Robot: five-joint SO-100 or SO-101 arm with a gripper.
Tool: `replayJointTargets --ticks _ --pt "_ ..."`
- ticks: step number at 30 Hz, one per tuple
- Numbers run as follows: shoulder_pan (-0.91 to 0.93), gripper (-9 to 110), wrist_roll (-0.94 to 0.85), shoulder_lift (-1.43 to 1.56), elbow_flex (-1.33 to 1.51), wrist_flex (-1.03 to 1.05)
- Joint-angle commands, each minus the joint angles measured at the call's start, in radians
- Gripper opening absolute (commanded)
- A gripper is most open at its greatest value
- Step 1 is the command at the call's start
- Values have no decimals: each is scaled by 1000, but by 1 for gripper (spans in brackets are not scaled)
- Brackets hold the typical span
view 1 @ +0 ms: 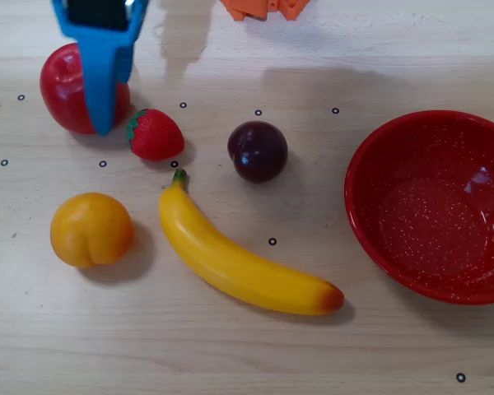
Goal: Put the peach in the red bowl.
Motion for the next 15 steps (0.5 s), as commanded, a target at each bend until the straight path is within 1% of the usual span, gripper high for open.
replayJointTargets --ticks 1,4,8,12,15 --pt "-57 45 81 9 -91 31" --pt "-97 56 144 -60 -109 44" --pt "-130 64 176 -161 -147 43" --pt "-138 70 178 -261 -206 25" --pt "-127 72 172 -299 -219 -21"
